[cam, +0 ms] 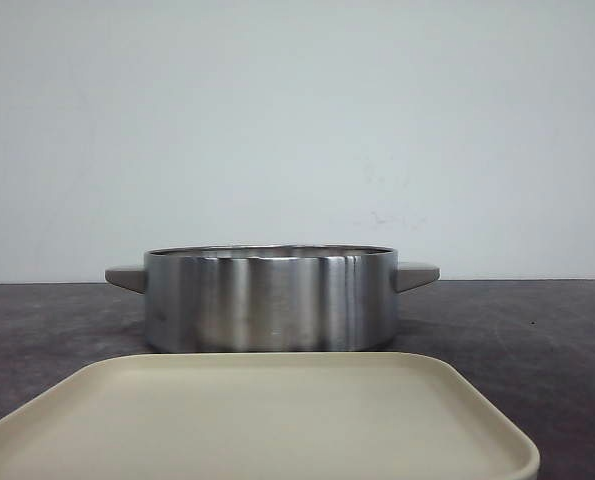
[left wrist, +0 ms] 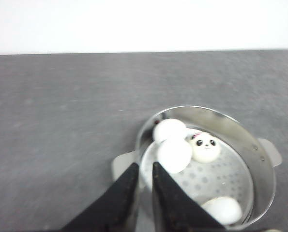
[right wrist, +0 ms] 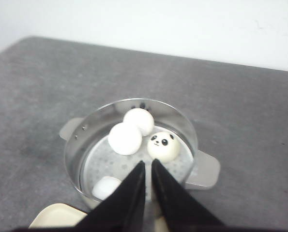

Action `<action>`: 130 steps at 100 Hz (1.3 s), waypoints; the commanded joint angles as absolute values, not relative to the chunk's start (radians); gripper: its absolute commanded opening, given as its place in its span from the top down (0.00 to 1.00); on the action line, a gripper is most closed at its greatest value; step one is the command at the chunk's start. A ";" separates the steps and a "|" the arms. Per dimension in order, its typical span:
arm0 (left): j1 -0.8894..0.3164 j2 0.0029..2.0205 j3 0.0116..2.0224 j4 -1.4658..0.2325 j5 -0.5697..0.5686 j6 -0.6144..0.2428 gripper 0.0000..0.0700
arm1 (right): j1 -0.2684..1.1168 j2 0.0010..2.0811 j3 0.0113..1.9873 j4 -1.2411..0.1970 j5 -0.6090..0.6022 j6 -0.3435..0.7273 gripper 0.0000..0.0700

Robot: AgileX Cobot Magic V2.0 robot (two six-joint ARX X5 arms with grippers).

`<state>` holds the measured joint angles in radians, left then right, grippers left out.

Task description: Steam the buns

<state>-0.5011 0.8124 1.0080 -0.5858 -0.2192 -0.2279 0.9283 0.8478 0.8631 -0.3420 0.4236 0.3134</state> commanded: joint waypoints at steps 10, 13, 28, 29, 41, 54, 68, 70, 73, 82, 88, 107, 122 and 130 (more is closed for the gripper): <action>-0.493 0.680 0.945 -0.617 -0.249 -0.255 1.00 | 0.944 0.776 0.753 -0.208 0.431 0.281 0.98; -0.492 0.662 0.942 -0.635 -0.250 -0.255 1.00 | 0.944 0.768 0.752 -0.210 0.437 0.280 0.98; -0.490 0.614 0.943 -0.690 -0.270 -0.255 1.00 | 0.944 0.726 0.754 -0.208 0.449 0.277 0.98; -0.490 0.612 0.943 -0.691 -0.269 -0.255 1.00 | 0.944 0.723 0.754 -0.208 0.449 0.277 0.98; -0.490 0.600 0.943 -0.695 -0.269 -0.255 1.00 | 0.944 0.690 0.754 -0.207 0.449 0.276 0.98; -0.490 0.596 0.943 -0.694 -0.269 -0.255 1.00 | 0.944 0.667 0.754 -0.207 0.449 0.276 0.98; -0.490 0.596 0.943 -0.694 -0.269 -0.255 1.00 | 0.944 0.656 0.754 -0.207 0.449 0.276 0.98; -0.490 0.596 0.943 -0.694 -0.269 -0.255 1.00 | 0.944 0.656 0.754 -0.207 0.449 0.277 0.98; -0.490 0.596 0.943 -0.694 -0.269 -0.255 1.00 | 0.944 0.656 0.754 -0.207 0.449 0.276 0.98; -0.490 0.596 0.943 -0.694 -0.269 -0.255 1.00 | 0.944 0.656 0.754 -0.207 0.449 0.276 0.98; -0.490 0.596 0.943 -0.694 -0.269 -0.255 1.00 | 0.944 0.658 0.754 -0.207 0.449 0.276 0.98; -0.490 0.596 0.943 -0.694 -0.269 -0.255 1.00 | 0.944 0.657 0.754 -0.209 0.448 0.277 0.98; -0.490 0.596 0.943 -0.694 -0.269 -0.255 1.00 | 0.894 0.610 0.749 -0.241 0.442 0.281 0.98; -0.490 0.596 0.943 -0.694 -0.269 -0.255 1.00 | 0.821 0.570 0.728 -0.280 0.411 0.230 0.98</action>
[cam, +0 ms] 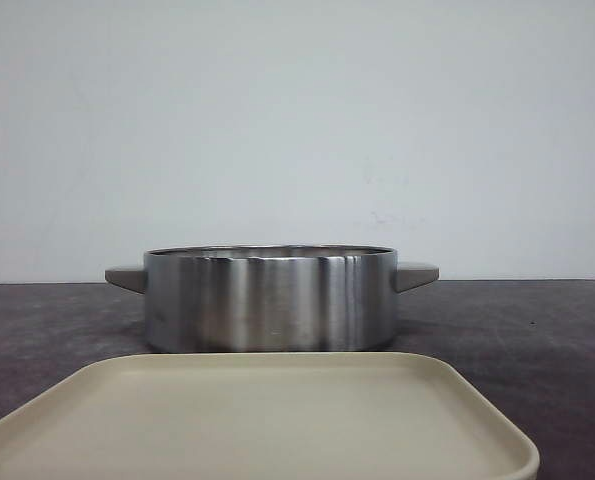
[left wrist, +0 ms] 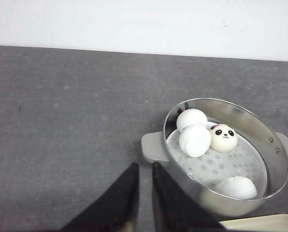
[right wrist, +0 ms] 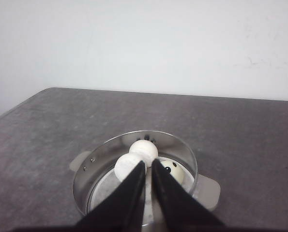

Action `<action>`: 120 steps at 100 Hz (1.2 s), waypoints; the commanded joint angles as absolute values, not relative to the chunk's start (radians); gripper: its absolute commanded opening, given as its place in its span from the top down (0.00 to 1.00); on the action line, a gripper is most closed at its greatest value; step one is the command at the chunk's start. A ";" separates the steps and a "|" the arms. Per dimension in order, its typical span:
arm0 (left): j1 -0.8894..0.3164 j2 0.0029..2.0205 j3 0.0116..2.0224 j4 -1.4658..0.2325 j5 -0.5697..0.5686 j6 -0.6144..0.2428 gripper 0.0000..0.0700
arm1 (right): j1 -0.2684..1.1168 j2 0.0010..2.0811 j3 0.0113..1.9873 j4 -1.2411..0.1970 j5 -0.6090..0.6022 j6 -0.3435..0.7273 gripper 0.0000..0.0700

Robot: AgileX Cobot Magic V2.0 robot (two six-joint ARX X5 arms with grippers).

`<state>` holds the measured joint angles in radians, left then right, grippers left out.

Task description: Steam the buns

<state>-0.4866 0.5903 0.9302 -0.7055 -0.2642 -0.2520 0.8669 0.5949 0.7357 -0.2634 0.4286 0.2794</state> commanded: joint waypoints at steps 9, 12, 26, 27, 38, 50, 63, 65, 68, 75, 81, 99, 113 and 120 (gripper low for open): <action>-0.490 0.595 0.943 -0.693 -0.269 -0.255 1.00 | 0.703 0.513 0.662 -0.269 0.345 0.189 0.98; -0.490 0.595 0.943 -0.693 -0.269 -0.255 1.00 | 0.659 0.491 0.633 -0.259 0.316 0.166 0.98; -0.490 0.595 0.943 -0.690 -0.269 -0.255 1.00 | 0.467 0.367 0.452 -0.140 0.192 0.078 0.98; -0.490 0.594 0.943 -0.689 -0.269 -0.255 1.00 | 0.455 0.357 0.438 -0.129 0.184 0.075 0.98; -0.490 0.594 0.943 -0.688 -0.269 -0.255 1.00 | 0.342 0.245 0.280 -0.006 0.103 0.070 0.98; -0.490 0.594 0.943 -0.688 -0.269 -0.255 1.00 | 0.273 0.156 0.152 0.063 0.081 0.070 0.98; -0.490 0.593 0.943 -0.688 -0.269 -0.255 1.00 | 0.234 0.099 0.072 0.053 0.080 0.070 0.98; -0.490 0.593 0.943 -0.688 -0.269 -0.255 1.00 | 0.229 0.092 0.063 0.050 0.078 0.070 0.98; -0.490 0.593 0.943 -0.688 -0.269 -0.255 1.00 | 0.224 0.083 0.049 0.045 0.078 0.070 0.98; -0.490 0.593 0.943 -0.688 -0.269 -0.255 1.00 | 0.217 0.060 0.020 0.041 0.078 0.070 0.98; -0.490 0.593 0.943 -0.688 -0.269 -0.255 1.00 | 0.213 0.038 0.012 0.002 0.078 0.069 0.98; -0.490 0.593 0.943 -0.688 -0.269 -0.255 1.00 | 0.185 0.004 0.012 -0.137 0.079 0.061 0.98; -0.490 0.593 0.943 -0.688 -0.269 -0.255 1.00 | 0.147 0.004 0.012 -0.173 0.076 0.023 0.98; -0.490 0.593 0.943 -0.688 -0.269 -0.255 1.00 | 0.128 0.004 0.012 -0.174 0.075 0.014 0.98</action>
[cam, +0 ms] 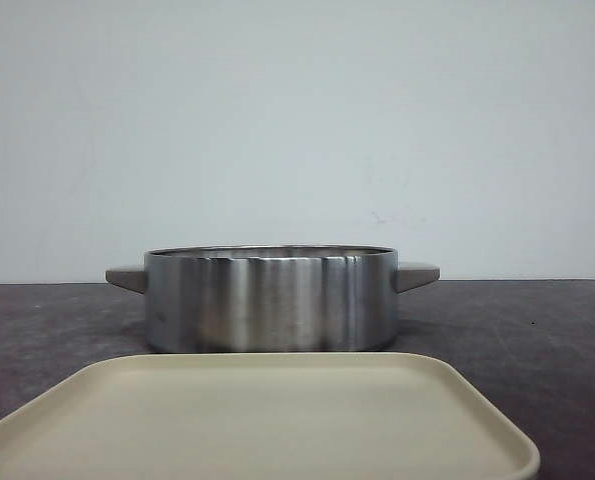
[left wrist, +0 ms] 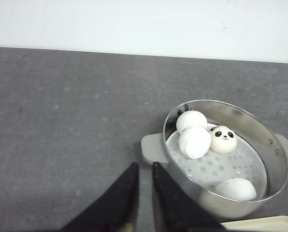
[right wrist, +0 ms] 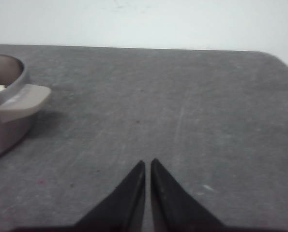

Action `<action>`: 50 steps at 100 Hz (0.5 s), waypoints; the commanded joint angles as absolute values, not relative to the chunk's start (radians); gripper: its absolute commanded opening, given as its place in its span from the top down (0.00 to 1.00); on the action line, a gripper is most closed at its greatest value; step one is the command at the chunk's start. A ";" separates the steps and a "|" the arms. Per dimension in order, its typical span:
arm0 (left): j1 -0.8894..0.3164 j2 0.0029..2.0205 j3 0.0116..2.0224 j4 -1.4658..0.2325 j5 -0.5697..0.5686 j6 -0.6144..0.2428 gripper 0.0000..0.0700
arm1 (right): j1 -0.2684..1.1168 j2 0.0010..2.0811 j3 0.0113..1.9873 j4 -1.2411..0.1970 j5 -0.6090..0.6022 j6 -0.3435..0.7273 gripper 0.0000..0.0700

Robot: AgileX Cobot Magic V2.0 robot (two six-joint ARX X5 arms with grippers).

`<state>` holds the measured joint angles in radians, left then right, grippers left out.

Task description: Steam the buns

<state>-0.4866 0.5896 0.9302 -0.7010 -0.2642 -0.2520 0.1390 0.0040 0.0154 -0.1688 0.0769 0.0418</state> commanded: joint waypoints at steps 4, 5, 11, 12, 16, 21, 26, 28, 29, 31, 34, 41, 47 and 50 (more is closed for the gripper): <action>-0.490 0.593 0.943 -0.688 -0.269 -0.255 1.00 | 0.118 0.004 0.012 -0.174 0.073 0.014 0.98; -0.490 0.593 0.943 -0.688 -0.269 -0.255 1.00 | 0.116 0.004 0.012 -0.174 0.072 0.014 0.98; -0.490 0.593 0.943 -0.688 -0.269 -0.255 1.00 | 0.108 0.004 0.012 -0.174 0.057 0.014 0.98; -0.490 0.593 0.943 -0.688 -0.269 -0.255 1.00 | 0.108 0.004 0.012 -0.174 0.056 0.014 0.98; -0.490 0.593 0.943 -0.688 -0.269 -0.255 1.00 | 0.108 0.004 0.012 -0.171 0.056 0.014 0.98; -0.490 0.593 0.943 -0.688 -0.269 -0.255 1.00 | 0.108 0.004 0.012 -0.167 0.056 0.014 0.98; -0.490 0.593 0.943 -0.688 -0.269 -0.255 1.00 | 0.108 0.004 0.012 -0.160 0.055 0.014 0.98; -0.490 0.593 0.943 -0.688 -0.269 -0.255 1.00 | 0.108 0.004 0.012 -0.158 0.055 0.014 0.98; -0.490 0.593 0.943 -0.688 -0.269 -0.255 1.00 | 0.108 0.004 0.012 -0.157 0.056 0.014 0.98; -0.490 0.593 0.943 -0.688 -0.269 -0.255 1.00 | 0.108 0.004 0.012 -0.157 0.056 0.014 0.98; -0.490 0.593 0.943 -0.688 -0.269 -0.255 1.00 | 0.108 0.004 0.012 -0.158 0.056 0.014 0.98; -0.490 0.593 0.943 -0.688 -0.269 -0.255 1.00 | 0.108 0.004 0.012 -0.158 0.056 0.014 0.98; -0.490 0.593 0.943 -0.688 -0.269 -0.255 1.00 | 0.108 0.004 0.012 -0.158 0.056 0.014 0.98; -0.490 0.593 0.943 -0.688 -0.269 -0.255 1.00 | 0.108 0.004 0.012 -0.158 0.056 0.014 0.98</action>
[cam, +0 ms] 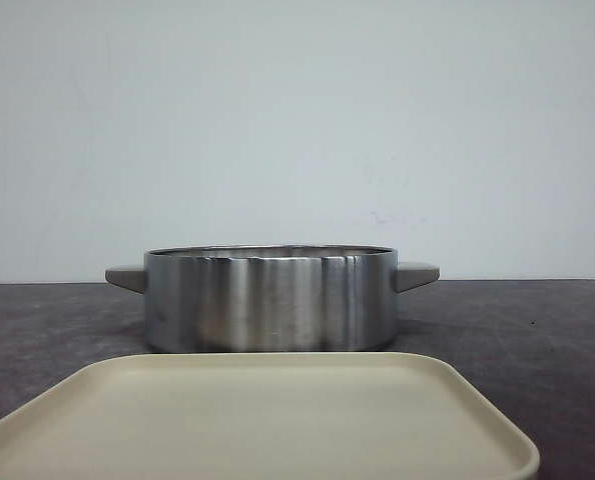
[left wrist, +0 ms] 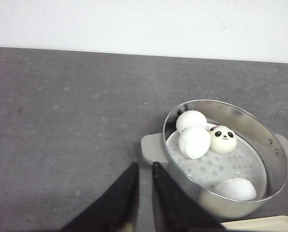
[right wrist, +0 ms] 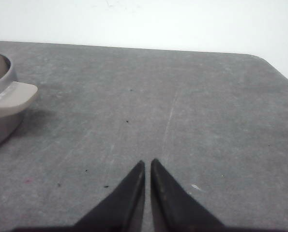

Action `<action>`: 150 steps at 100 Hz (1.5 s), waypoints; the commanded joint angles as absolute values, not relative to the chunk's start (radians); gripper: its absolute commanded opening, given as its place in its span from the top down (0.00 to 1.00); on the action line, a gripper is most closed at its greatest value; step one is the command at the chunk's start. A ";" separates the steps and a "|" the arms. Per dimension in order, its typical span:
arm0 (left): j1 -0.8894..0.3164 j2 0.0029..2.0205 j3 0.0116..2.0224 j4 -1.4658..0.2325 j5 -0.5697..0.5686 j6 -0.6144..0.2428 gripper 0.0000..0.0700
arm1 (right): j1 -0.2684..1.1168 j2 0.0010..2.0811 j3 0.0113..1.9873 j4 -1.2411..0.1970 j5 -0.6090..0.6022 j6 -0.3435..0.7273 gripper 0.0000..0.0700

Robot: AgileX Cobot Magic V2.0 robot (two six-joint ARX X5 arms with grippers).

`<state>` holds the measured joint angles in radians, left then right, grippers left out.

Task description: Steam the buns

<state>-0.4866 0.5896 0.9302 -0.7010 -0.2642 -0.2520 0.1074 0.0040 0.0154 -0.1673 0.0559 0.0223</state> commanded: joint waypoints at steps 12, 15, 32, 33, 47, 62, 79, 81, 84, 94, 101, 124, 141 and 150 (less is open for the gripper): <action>-0.490 0.593 0.943 -0.688 -0.269 -0.255 1.00 | 0.108 0.004 0.012 -0.158 0.056 0.014 0.98; -0.490 0.593 0.943 -0.688 -0.269 -0.255 1.00 | 0.108 0.004 0.012 -0.158 0.056 0.014 0.98; -0.490 0.593 0.943 -0.688 -0.269 -0.255 1.00 | 0.108 0.004 0.012 -0.158 0.056 0.014 0.98; -0.490 0.593 0.943 -0.688 -0.269 -0.255 1.00 | 0.108 0.004 0.012 -0.158 0.056 0.014 0.98; -0.488 0.586 0.943 -0.693 -0.269 -0.239 1.00 | 0.108 0.004 0.012 -0.158 0.056 0.014 0.98; -0.424 0.535 0.912 -0.633 -0.265 -0.193 1.00 | 0.108 0.004 0.012 -0.158 0.056 0.014 0.98; -0.288 0.413 0.656 -0.301 -0.073 -0.203 1.00 | 0.108 0.004 0.012 -0.158 0.056 0.014 0.98; -0.276 0.400 0.627 -0.271 -0.054 -0.205 1.00 | 0.108 0.004 0.012 -0.158 0.056 0.014 0.98; -0.252 0.373 0.567 -0.211 -0.020 -0.216 1.00 | 0.108 0.004 0.012 -0.158 0.056 0.014 0.98; -0.176 0.275 0.377 -0.066 0.040 -0.290 1.00 | 0.108 0.004 0.012 -0.158 0.056 0.014 0.98; -0.141 0.215 0.283 -0.035 0.042 -0.339 1.00 | 0.108 0.004 0.012 -0.158 0.056 0.014 0.98; -0.055 0.068 0.094 -0.047 0.045 -0.362 1.00 | 0.108 0.004 0.012 -0.158 0.056 0.014 0.98; 0.003 0.028 0.046 -0.066 0.044 -0.319 1.00 | 0.108 0.004 0.012 -0.158 0.056 0.014 0.98; 0.023 0.010 0.037 -0.095 0.044 -0.270 1.00 | 0.108 0.004 0.012 -0.158 0.056 0.014 0.98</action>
<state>0.0158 0.0208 0.0422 -0.0872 0.0376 -0.3264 0.1074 0.0040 0.0154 -0.1669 0.0559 0.0223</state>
